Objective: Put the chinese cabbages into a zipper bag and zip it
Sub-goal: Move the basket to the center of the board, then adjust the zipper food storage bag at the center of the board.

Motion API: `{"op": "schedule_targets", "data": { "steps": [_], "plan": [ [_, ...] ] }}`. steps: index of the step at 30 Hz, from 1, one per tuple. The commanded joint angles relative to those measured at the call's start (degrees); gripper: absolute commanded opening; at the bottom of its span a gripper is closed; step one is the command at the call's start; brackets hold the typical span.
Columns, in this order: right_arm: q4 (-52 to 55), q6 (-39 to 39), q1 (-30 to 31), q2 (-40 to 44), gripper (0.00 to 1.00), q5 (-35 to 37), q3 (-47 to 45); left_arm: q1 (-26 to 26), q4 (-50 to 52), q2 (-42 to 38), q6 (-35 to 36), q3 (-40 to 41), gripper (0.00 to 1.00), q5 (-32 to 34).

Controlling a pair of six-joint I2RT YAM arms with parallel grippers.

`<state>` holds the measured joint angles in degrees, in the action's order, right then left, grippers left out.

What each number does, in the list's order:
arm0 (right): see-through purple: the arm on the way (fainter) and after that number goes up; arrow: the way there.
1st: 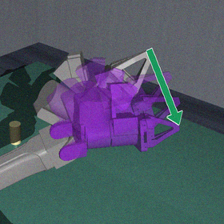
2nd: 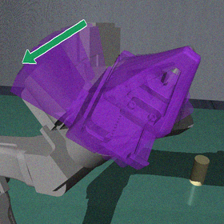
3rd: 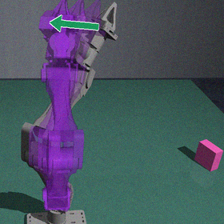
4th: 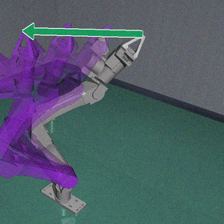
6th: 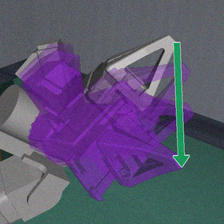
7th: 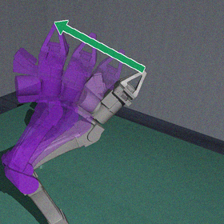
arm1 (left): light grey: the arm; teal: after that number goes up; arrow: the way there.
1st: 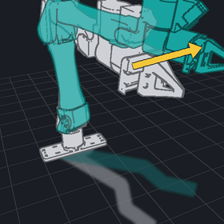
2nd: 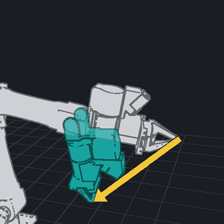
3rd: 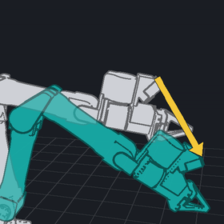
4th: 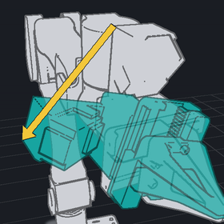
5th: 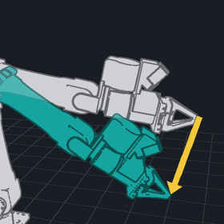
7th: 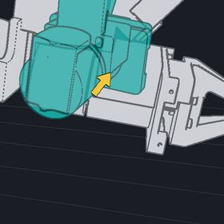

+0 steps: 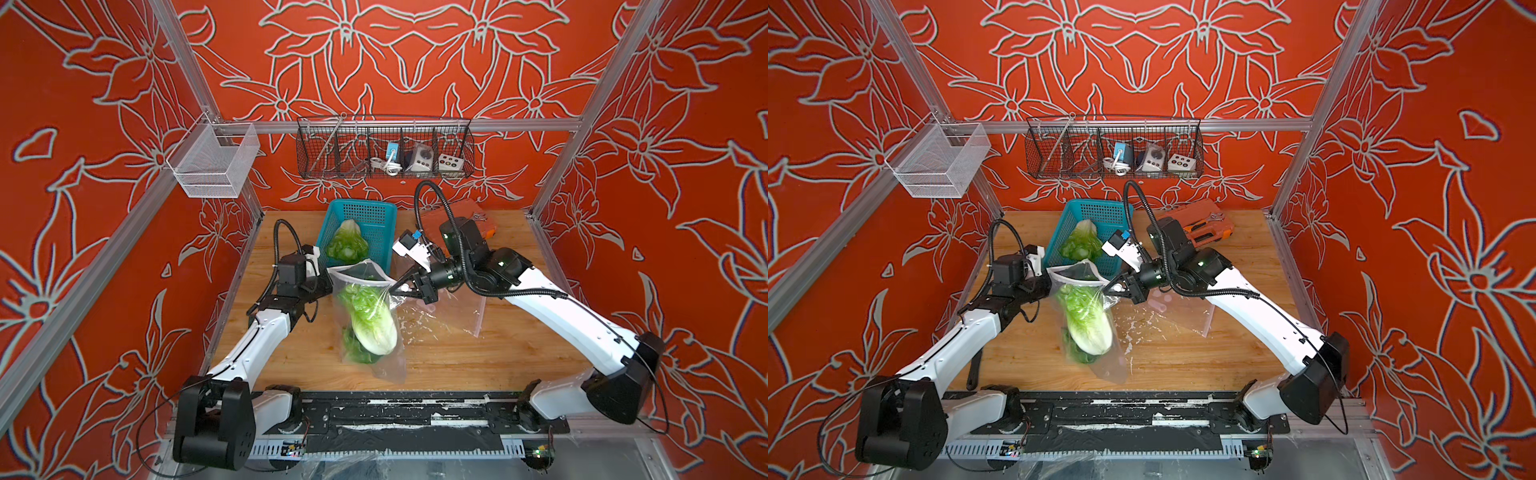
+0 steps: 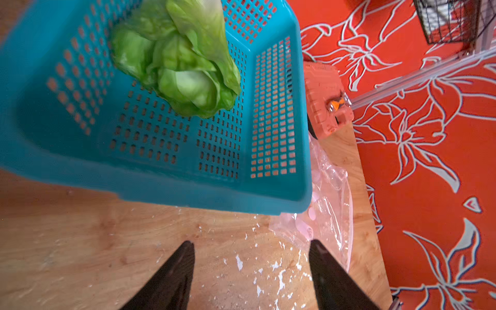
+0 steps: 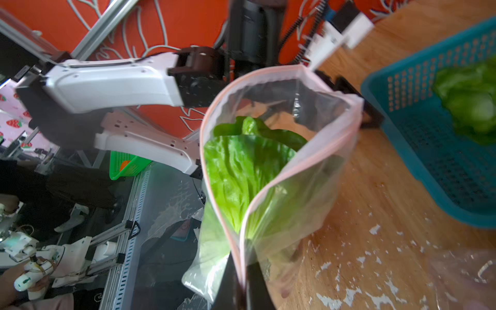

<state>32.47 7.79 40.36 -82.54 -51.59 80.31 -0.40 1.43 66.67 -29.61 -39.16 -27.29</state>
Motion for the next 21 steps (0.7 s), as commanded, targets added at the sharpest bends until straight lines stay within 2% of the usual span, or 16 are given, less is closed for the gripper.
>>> {"op": "schedule_targets", "data": {
  "steps": [1,4,7,10,13,16,19,21],
  "plan": [
    [0.7,-3.4,-6.4,-5.4,0.02,7.1,-0.4,3.1,-1.0,-0.1,-1.5,1.7,0.67,-4.8],
    [12.4,-10.2,-9.0,-12.9,0.07,18.5,5.5,5.0,-3.0,0.6,-2.6,2.8,0.67,-7.5],
    [18.3,-11.5,-9.3,-19.0,0.1,29.2,10.7,5.0,-5.5,0.7,-2.9,3.0,0.68,-10.9],
    [22.6,-10.4,-9.3,-23.2,0.13,32.0,16.1,5.0,-10.8,-1.0,-5.0,4.1,0.71,-14.6],
    [22.4,-9.5,-9.3,-24.0,0.14,31.8,17.1,4.6,-17.8,-2.7,-7.8,5.6,0.77,-18.9],
    [20.9,-8.8,-9.3,-23.1,0.14,30.6,16.8,0.8,-16.8,-2.6,-3.8,3.1,0.8,-20.3],
    [20.0,-8.1,-9.3,-22.0,0.14,29.3,16.1,-4.3,-14.6,-2.7,0.9,0.5,0.82,-18.4],
    [19.2,-7.7,-9.3,-21.4,0.13,28.7,15.4,-5.9,-15.1,-2.2,2.2,0.0,0.82,-16.9]
  ]
}}
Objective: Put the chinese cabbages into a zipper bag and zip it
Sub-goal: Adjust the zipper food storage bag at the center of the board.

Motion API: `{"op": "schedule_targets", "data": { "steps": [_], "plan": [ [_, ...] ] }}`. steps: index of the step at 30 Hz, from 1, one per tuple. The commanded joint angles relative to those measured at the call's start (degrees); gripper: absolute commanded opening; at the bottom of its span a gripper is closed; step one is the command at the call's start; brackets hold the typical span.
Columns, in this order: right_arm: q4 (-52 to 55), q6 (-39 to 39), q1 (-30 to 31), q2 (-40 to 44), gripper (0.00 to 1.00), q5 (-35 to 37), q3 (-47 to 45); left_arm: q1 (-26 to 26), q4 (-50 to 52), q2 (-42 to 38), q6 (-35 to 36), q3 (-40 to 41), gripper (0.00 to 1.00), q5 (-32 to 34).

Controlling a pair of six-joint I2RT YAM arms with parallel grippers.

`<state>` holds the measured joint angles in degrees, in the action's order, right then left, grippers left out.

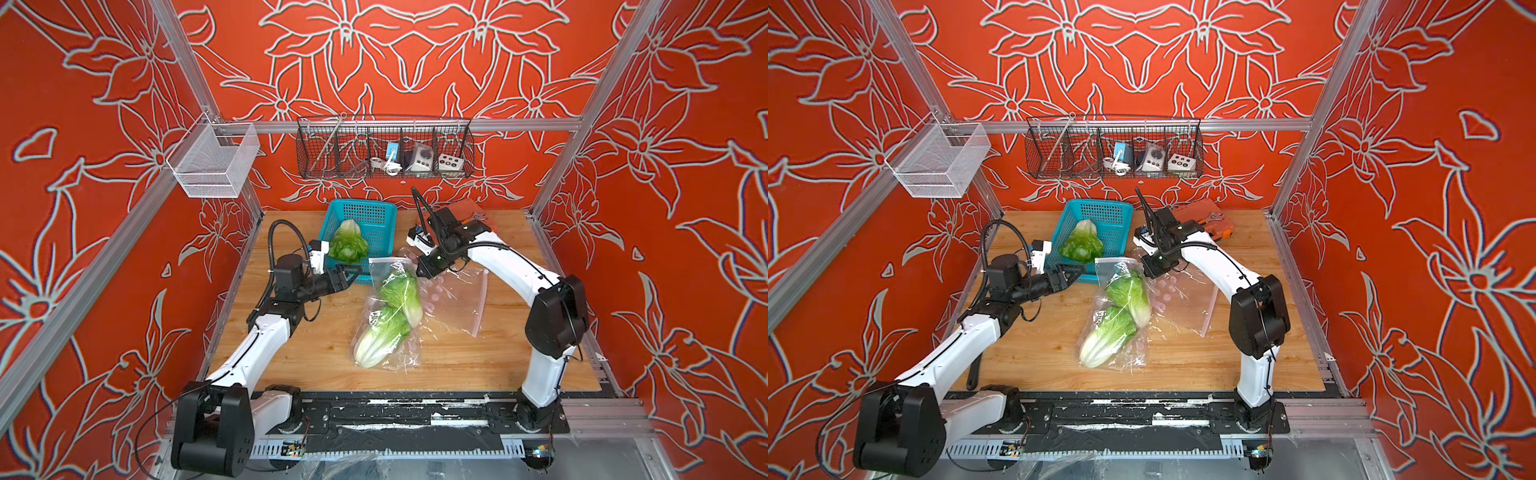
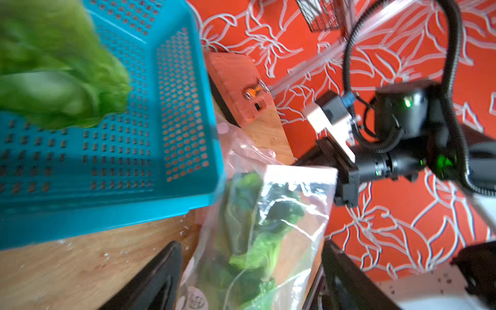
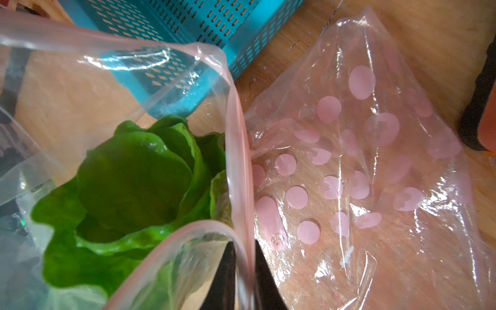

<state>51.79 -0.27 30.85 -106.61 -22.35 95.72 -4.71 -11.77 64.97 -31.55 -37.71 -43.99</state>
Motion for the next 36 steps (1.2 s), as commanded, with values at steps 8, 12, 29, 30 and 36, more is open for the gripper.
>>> {"op": "schedule_targets", "data": {
  "steps": [8,12,29,30,36],
  "plan": [
    [-0.9,1.3,0.3,3.1,0.13,-2.5,-0.7,-3.9,-2.6,8.0,8.1,-6.1,0.7,1.5],
    [-1.6,1.8,0.2,3.5,0.12,-3.7,-1.0,-5.3,-3.7,10.7,9.6,-6.4,0.66,1.8],
    [-3.4,2.4,-0.7,26.1,0.04,-3.0,-12.1,-5.4,17.7,-3.7,20.3,-19.2,0.0,5.8],
    [-2.9,1.0,-0.9,27.5,0.04,-2.9,-12.0,-5.2,18.9,-4.6,21.3,-19.0,0.0,7.8],
    [-4.2,-4.5,-0.9,29.5,0.06,-10.0,-12.3,-2.0,14.4,-6.9,15.3,-17.5,0.0,6.6]
  ]
}}
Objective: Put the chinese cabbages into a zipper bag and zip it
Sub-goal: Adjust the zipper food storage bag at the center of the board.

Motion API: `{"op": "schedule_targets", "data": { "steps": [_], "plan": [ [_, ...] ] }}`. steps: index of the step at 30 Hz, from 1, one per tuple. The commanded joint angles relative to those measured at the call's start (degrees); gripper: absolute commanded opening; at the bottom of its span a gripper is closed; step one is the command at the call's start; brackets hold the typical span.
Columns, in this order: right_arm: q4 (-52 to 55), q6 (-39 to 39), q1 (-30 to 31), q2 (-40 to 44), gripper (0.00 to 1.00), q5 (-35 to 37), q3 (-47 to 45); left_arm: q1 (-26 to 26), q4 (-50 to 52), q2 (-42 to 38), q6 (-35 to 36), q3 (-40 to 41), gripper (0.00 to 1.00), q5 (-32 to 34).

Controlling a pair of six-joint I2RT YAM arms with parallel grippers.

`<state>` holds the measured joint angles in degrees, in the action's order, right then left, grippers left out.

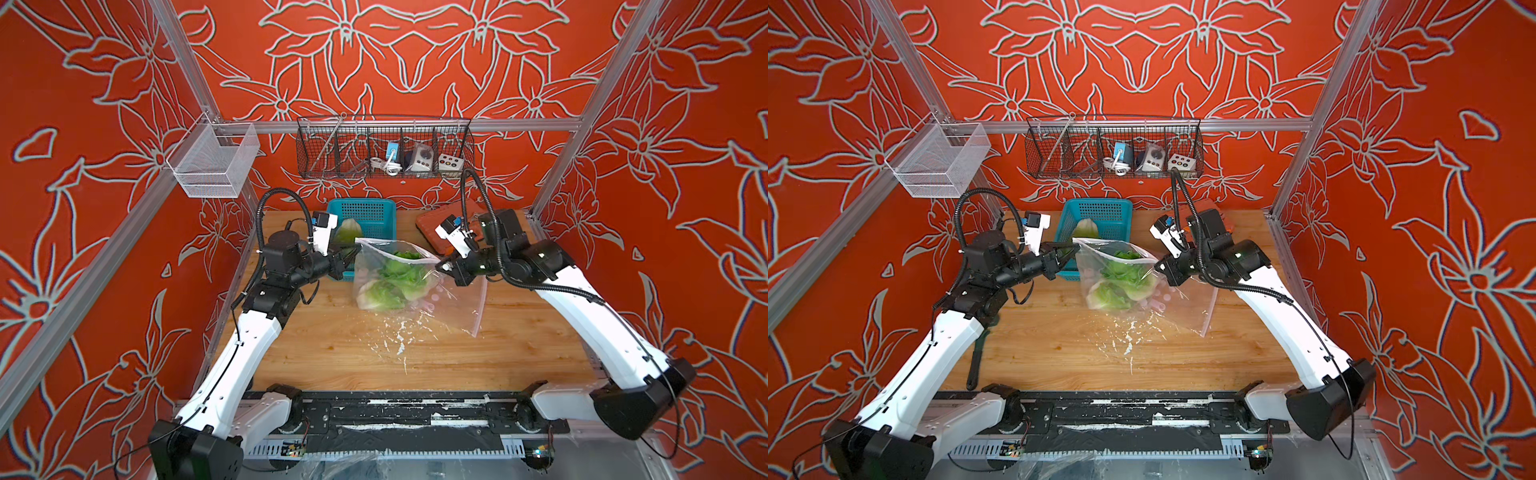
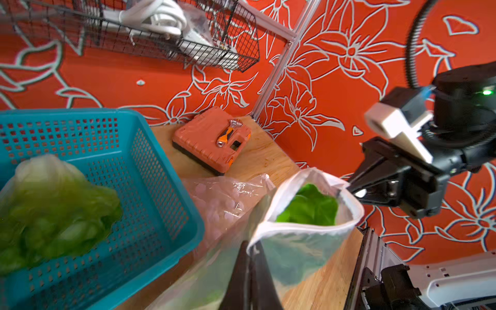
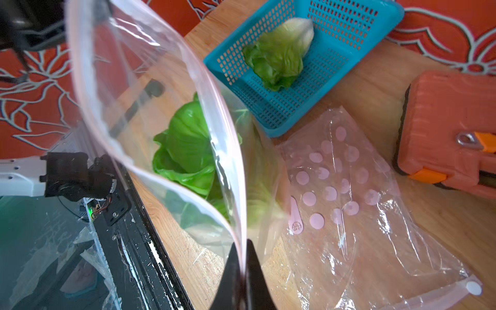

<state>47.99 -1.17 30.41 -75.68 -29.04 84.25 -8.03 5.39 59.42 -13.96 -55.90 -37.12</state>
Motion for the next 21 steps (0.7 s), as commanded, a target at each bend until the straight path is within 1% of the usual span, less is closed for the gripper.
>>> {"op": "schedule_targets", "data": {
  "steps": [1,3,6,9,12,15,18,21],
  "plan": [
    [-0.8,-3.7,-0.5,-2.2,0.07,-4.5,-0.3,2.0,-4.9,-2.1,-4.0,1.7,0.0,-0.5],
    [-2.5,-3.7,-0.5,-3.5,0.08,-4.8,0.4,4.2,-5.8,-2.2,-5.6,3.2,0.0,0.7],
    [-7.3,-2.6,-0.6,-5.5,0.1,-5.0,0.5,7.9,-6.1,-0.4,-7.4,6.6,0.0,2.3],
    [-13.2,-0.6,-0.6,-7.1,0.15,-8.6,-0.1,9.2,-7.6,1.4,-8.6,9.7,0.0,1.5],
    [-18.6,0.9,-0.6,-7.9,0.19,-11.6,-1.6,9.3,-8.8,0.8,-9.0,10.6,0.0,0.1],
    [-21.6,1.7,-0.8,-8.1,0.28,-12.5,-2.1,9.9,-6.4,0.7,-6.9,8.9,0.0,1.1],
    [-24.7,2.7,-1.4,-7.6,0.39,-13.8,-3.6,10.6,-6.2,1.0,-6.8,8.0,0.0,-0.1],
    [-26.7,3.0,-1.9,-7.6,0.48,-15.4,-4.9,10.7,-6.4,1.4,-6.8,7.9,0.0,-1.2]
  ]
}}
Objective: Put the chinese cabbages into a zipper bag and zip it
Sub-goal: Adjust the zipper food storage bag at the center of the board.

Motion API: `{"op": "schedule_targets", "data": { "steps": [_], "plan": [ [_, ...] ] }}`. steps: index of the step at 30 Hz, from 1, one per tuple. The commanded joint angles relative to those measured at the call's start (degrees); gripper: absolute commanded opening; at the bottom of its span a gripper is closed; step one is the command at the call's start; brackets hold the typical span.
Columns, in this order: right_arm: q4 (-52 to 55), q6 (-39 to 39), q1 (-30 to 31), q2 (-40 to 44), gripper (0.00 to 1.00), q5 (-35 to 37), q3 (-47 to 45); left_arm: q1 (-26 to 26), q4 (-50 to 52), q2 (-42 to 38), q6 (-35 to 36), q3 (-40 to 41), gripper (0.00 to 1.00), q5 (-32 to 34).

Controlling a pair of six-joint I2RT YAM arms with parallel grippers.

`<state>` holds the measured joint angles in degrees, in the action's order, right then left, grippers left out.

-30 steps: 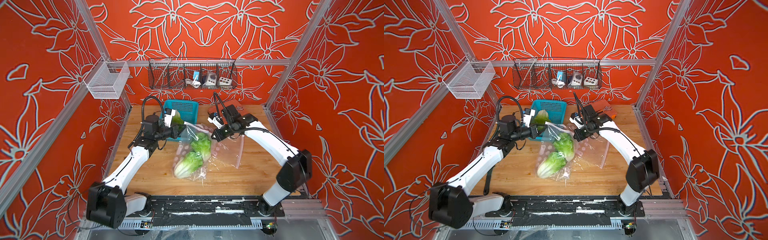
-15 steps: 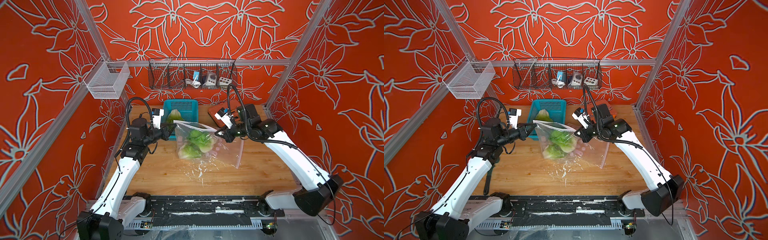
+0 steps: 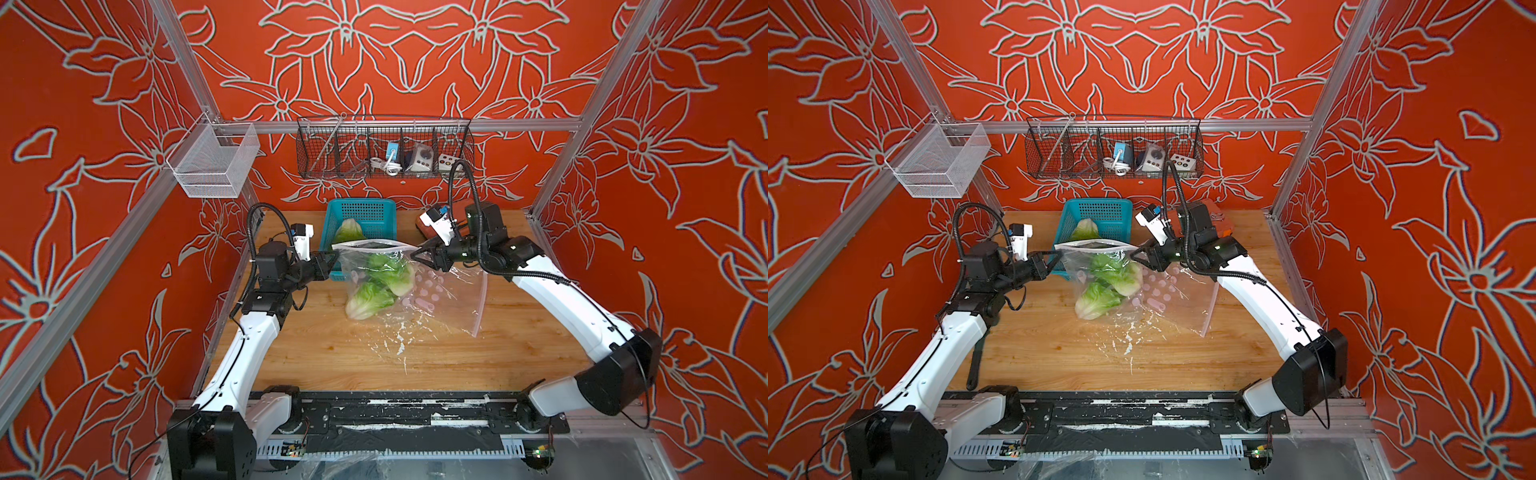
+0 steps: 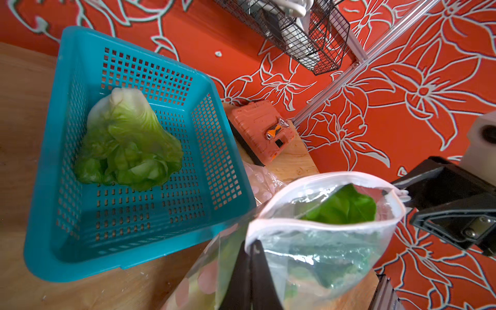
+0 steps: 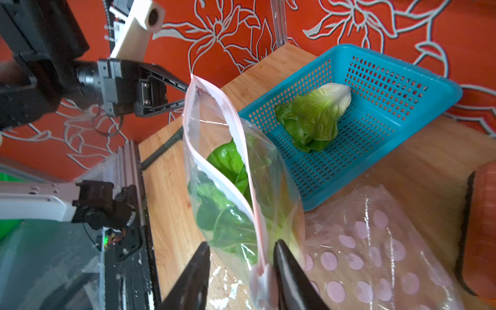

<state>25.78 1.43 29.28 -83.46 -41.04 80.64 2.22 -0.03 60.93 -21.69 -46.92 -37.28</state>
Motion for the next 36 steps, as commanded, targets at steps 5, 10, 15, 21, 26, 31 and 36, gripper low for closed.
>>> {"op": "schedule_targets", "data": {
  "steps": [5,10,15,21,26,31,36],
  "plan": [
    [-6.1,3.0,-3.6,2.1,0.56,-6.5,-4.1,1.0,1.2,-0.5,2.5,-1.4,0.0,-0.1],
    [-14.8,7.5,-6.2,4.3,0.58,-8.6,-12.3,1.2,1.2,-0.4,2.4,-1.2,0.0,0.1],
    [-25.5,11.4,-7.9,3.0,0.57,-8.1,-18.6,1.2,1.4,0.2,3.0,-1.0,0.0,0.6],
    [-33.0,14.4,-7.9,-1.9,0.55,-13.1,-18.3,1.3,1.8,0.6,3.6,-0.9,0.0,1.3],
    [-34.5,15.6,-7.9,-3.9,0.5,-16.4,-16.4,1.5,1.8,1.2,3.8,-0.9,0.0,1.6],
    [-34.2,15.7,-7.9,-6.2,0.44,-18.6,-14.7,1.7,1.9,1.8,3.8,-1.0,0.0,1.9],
    [-37.4,18.5,-7.9,-7.3,0.35,-20.1,-14.0,2.0,2.0,2.3,3.7,-0.8,0.0,2.0]
  ]
}}
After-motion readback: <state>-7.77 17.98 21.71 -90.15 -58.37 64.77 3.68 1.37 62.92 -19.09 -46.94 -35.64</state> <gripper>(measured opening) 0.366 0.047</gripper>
